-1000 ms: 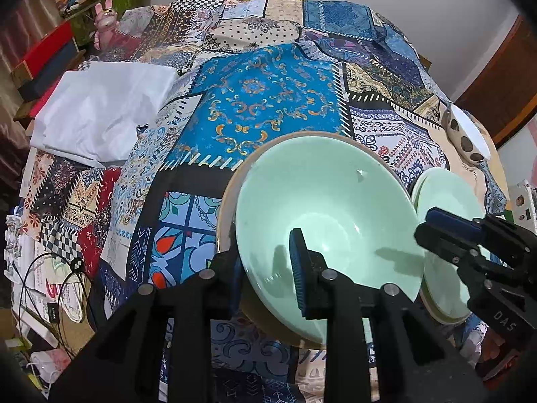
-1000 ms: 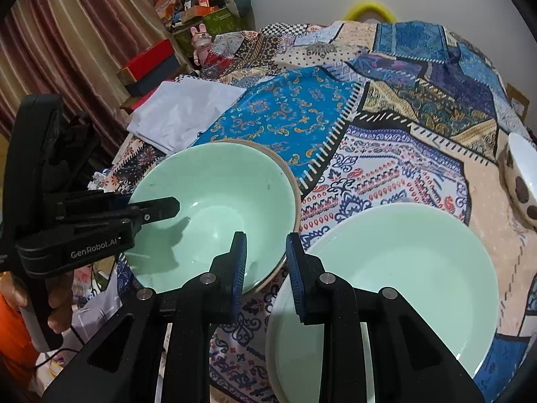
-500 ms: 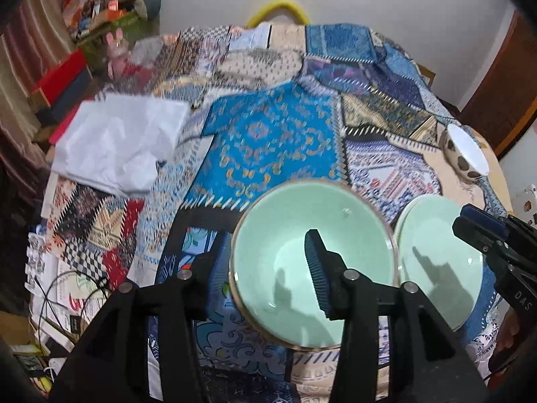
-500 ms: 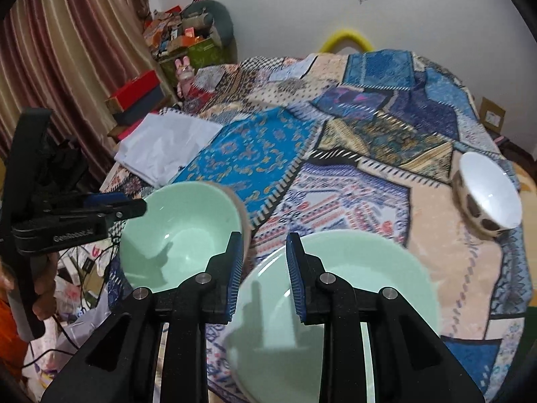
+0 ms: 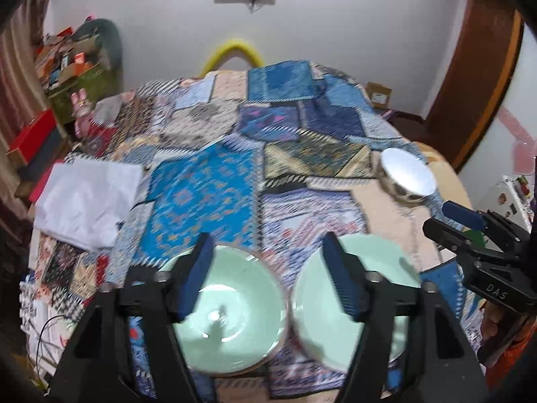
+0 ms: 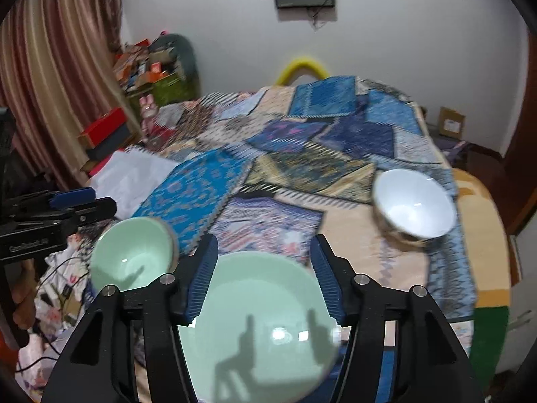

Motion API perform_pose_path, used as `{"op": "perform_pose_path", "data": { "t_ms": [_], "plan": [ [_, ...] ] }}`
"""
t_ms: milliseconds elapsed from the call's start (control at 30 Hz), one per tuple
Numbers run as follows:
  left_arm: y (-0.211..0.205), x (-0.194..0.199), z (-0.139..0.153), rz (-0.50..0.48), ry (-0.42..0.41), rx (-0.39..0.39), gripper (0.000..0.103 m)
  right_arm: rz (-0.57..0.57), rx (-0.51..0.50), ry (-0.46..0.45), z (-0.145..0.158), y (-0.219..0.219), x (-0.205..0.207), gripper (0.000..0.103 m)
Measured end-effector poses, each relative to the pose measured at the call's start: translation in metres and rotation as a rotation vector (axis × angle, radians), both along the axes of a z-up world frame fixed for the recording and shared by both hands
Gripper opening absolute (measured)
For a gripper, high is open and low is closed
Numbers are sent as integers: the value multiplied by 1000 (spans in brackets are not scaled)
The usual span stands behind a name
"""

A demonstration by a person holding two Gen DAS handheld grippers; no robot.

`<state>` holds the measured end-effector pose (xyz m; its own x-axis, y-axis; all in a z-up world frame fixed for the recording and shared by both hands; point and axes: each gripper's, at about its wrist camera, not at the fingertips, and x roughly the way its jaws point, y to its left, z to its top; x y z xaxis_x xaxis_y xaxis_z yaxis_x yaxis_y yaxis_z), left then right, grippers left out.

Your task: Organize plates and bowls

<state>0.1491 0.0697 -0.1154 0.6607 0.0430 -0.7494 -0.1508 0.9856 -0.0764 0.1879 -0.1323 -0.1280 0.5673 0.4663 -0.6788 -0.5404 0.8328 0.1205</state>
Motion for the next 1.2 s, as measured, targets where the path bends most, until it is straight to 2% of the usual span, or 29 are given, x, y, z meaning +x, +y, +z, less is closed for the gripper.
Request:
{"op": "perform_pose_path", "data": {
  "t_ms": [67,133,233,467,667,767,833,900,1000,1200],
  "plan": [
    [-14,9,6,-13,-32,8,79,-17,6,-2,3,-12,4,59],
    [-26,17,9,-33,-38,16,81,-53,8,-17,7,-28,10,69],
    [-43,33,11,-60,-40,9,84,-113,-1,-42,12,-52,21,75],
    [-77,77,1,-112,-11,21,85,-208,-5,-42,9,-97,53,78],
    [-101,115,-16,-163,16,24,85,-274,-3,-5,-13,-122,91,78],
    [-110,133,-26,-191,32,24,85,-290,9,26,-25,-131,108,68],
    [-116,144,-34,-206,43,19,85,-296,7,51,-34,-136,121,55],
    [-121,157,-43,-224,59,8,85,-301,11,78,-44,-141,134,52],
    [-126,170,-54,-239,74,-2,85,-307,14,120,-59,-147,152,39],
    [-131,193,-75,-259,100,-14,85,-325,5,164,-80,-153,182,29]
  ]
}}
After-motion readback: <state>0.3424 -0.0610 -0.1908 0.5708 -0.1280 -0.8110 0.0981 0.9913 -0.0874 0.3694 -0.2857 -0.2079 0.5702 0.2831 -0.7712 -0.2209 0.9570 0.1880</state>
